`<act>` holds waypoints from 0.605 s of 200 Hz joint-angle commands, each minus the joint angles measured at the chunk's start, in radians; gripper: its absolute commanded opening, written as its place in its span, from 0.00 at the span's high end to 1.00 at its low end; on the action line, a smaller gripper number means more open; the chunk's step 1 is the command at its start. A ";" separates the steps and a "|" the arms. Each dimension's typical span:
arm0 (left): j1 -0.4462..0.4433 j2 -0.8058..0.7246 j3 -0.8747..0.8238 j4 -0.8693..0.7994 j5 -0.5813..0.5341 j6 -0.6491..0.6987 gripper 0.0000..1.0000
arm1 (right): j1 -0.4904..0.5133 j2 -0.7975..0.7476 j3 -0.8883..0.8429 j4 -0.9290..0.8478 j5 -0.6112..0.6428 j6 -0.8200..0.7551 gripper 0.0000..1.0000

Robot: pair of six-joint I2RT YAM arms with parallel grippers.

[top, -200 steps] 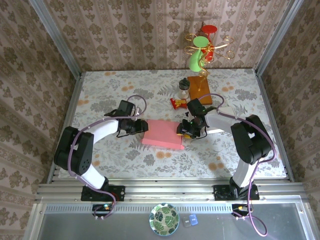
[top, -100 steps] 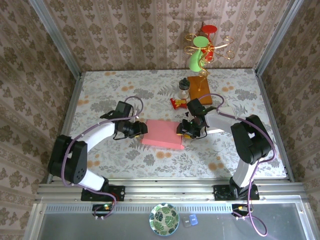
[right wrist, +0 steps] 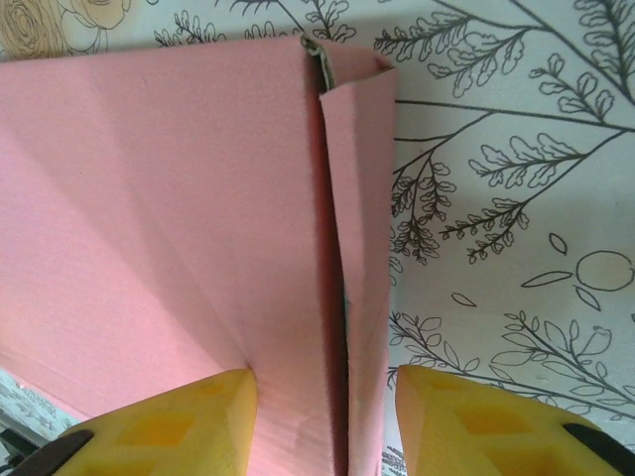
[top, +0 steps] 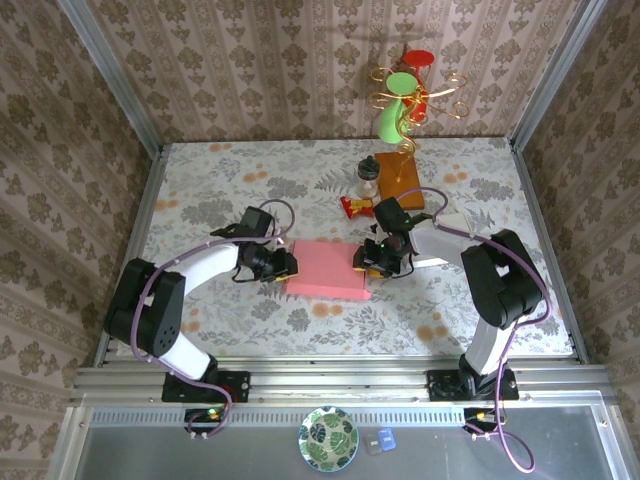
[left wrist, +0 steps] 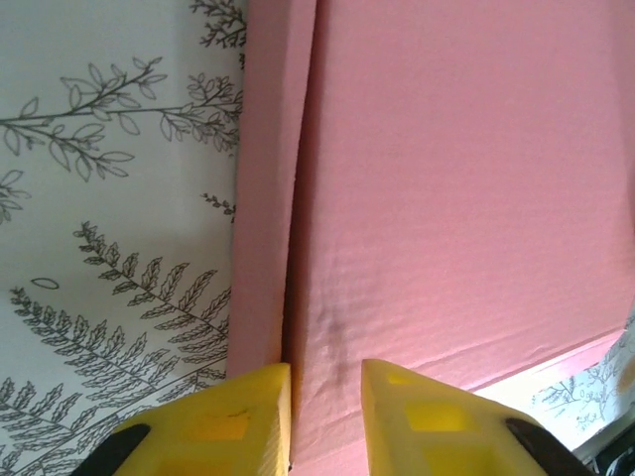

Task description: Fold the paper box

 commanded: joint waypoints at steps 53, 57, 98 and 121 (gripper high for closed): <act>-0.010 -0.084 0.037 -0.117 -0.102 0.055 0.55 | 0.010 0.023 -0.008 -0.020 0.010 -0.003 0.57; -0.011 -0.089 0.039 -0.110 -0.097 0.055 0.55 | 0.011 0.023 -0.009 -0.021 0.012 -0.004 0.57; 0.000 -0.058 0.051 -0.091 -0.056 0.068 0.53 | 0.013 0.030 -0.009 -0.021 0.019 -0.004 0.61; 0.008 -0.022 0.041 -0.068 -0.044 0.081 0.53 | 0.019 0.038 -0.005 -0.023 0.026 -0.004 0.64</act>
